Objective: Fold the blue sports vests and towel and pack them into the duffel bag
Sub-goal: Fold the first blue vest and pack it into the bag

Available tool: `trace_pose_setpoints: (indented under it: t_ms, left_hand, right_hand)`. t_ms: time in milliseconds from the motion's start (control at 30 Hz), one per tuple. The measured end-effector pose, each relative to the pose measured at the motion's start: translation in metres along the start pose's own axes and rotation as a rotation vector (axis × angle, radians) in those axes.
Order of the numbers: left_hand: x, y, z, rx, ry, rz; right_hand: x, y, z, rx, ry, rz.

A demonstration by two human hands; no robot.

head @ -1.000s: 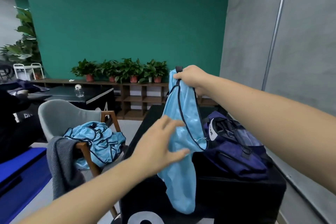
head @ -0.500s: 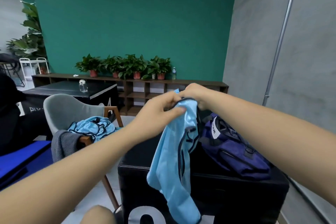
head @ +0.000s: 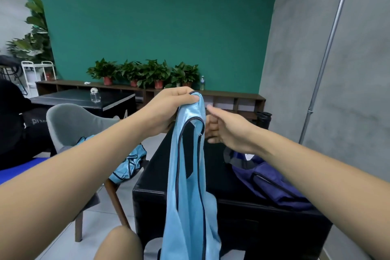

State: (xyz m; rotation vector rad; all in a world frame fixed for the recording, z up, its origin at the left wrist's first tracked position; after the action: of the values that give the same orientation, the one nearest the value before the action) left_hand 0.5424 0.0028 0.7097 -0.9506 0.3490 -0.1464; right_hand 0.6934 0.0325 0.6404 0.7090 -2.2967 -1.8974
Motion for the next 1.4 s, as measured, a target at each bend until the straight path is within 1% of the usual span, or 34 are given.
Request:
trace_pose_setpoints:
  t_ms: [33, 100, 167, 233, 333, 400, 467, 567, 633, 700, 767, 833, 900, 967, 1133, 1167, 1233, 1400]
  left_hand:
    - [0.0, 0.004, 0.001, -0.023, -0.005, -0.029]
    - [0.003, 0.011, 0.002, -0.056, 0.008, -0.086]
    - [0.007, 0.017, 0.002, -0.064, 0.031, -0.119]
    - [0.01, 0.02, 0.001, -0.059, 0.054, -0.124]
    - [0.009, 0.025, -0.003, -0.066, 0.063, -0.1]
    - [0.002, 0.031, -0.006, -0.063, 0.056, -0.004]
    - [-0.006, 0.039, -0.01, -0.04, 0.036, 0.113]
    - [-0.019, 0.057, -0.019, -0.012, -0.058, 0.21]
    - [-0.021, 0.07, -0.032, 0.005, -0.121, 0.284]
    - [-0.013, 0.084, -0.051, 0.026, -0.135, 0.366]
    - [0.006, 0.101, -0.075, 0.044, -0.087, 0.407]
    - [0.029, 0.119, -0.097, 0.079, 0.006, 0.423]
    - [0.056, 0.141, -0.115, 0.092, 0.164, 0.448]
    - [0.079, 0.165, -0.129, 0.069, 0.33, 0.519]
    - [0.103, 0.212, -0.159, -0.025, 0.649, 0.812]
    - [0.103, 0.216, -0.164, -0.05, 0.687, 0.883]
    - [0.096, 0.221, -0.17, -0.088, 0.713, 0.982]
    - [0.055, 0.215, -0.173, -0.139, 0.677, 1.068]
  right_hand:
    - [0.005, 0.003, -0.005, -0.025, 0.066, 0.05]
    - [0.01, 0.006, -0.014, -0.055, 0.136, 0.118]
    - [0.015, 0.004, -0.019, -0.043, 0.213, 0.205]
    - [0.023, 0.002, -0.025, -0.022, 0.288, 0.236]
    - [0.029, -0.002, -0.027, 0.005, 0.32, 0.236]
    - [0.029, -0.001, -0.025, 0.0, 0.326, 0.224]
    - [0.028, 0.005, -0.024, -0.049, 0.297, 0.152]
    - [0.019, 0.019, -0.021, -0.132, 0.165, 0.086]
    - [0.008, 0.027, -0.02, -0.174, 0.08, 0.091]
    - [-0.002, 0.031, -0.018, -0.177, 0.033, 0.138]
    - [-0.011, 0.034, -0.018, -0.177, 0.003, 0.176]
    - [-0.016, 0.036, -0.022, -0.177, -0.013, 0.197]
    - [-0.019, 0.037, -0.029, -0.173, -0.023, 0.191]
    - [-0.023, 0.037, -0.036, -0.166, -0.033, 0.168]
    - [-0.036, 0.041, -0.053, -0.166, -0.076, 0.147]
    - [-0.04, 0.041, -0.055, -0.166, -0.086, 0.147]
    - [-0.047, 0.042, -0.06, -0.165, -0.103, 0.157]
    - [-0.061, 0.042, -0.066, -0.175, -0.137, 0.185]
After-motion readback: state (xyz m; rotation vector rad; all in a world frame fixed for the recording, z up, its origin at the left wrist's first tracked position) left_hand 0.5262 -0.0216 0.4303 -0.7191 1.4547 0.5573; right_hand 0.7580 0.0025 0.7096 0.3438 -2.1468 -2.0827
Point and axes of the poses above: each hand's wrist, its own z-axis towards the middle knuckle, its own x-axis out of the palm, y = z × x, the point moved 9 cm from there along z, towards the middle knuckle, and after that the axes turned 15 degrees about x, right-handed, at the moved point
